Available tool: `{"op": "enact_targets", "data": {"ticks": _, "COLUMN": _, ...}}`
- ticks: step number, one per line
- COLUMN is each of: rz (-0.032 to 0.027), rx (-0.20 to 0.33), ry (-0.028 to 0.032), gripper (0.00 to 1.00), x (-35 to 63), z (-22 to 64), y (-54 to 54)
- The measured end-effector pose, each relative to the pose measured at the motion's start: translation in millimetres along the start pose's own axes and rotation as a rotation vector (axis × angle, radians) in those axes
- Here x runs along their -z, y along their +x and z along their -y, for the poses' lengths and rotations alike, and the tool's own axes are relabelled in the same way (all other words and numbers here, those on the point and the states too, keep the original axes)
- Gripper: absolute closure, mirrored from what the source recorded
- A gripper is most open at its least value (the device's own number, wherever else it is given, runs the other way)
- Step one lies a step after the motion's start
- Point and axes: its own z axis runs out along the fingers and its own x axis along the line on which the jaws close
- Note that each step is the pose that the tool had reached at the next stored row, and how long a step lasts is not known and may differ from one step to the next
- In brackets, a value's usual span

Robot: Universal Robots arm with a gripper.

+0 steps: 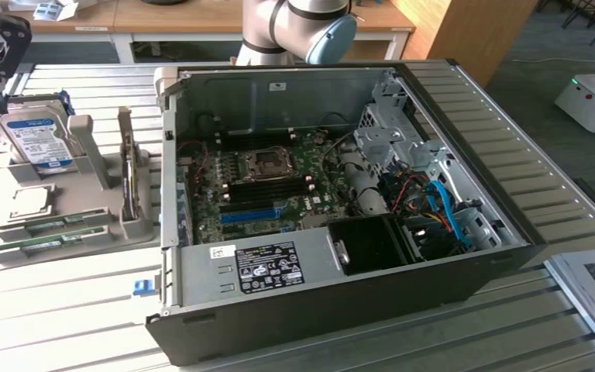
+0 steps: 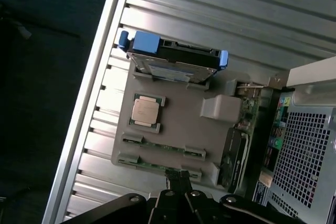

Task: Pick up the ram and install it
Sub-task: 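Pick up the ram and move it above insertion slot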

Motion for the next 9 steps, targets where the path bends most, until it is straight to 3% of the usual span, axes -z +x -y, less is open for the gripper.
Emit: {"op": "enact_targets", "data": {"ticks": 9, "rz": -0.0033, "rx": 0.078, "ry": 0.0006, "gripper": 0.9, "x": -0.1, "z": 0.0, "y": 0.0}}
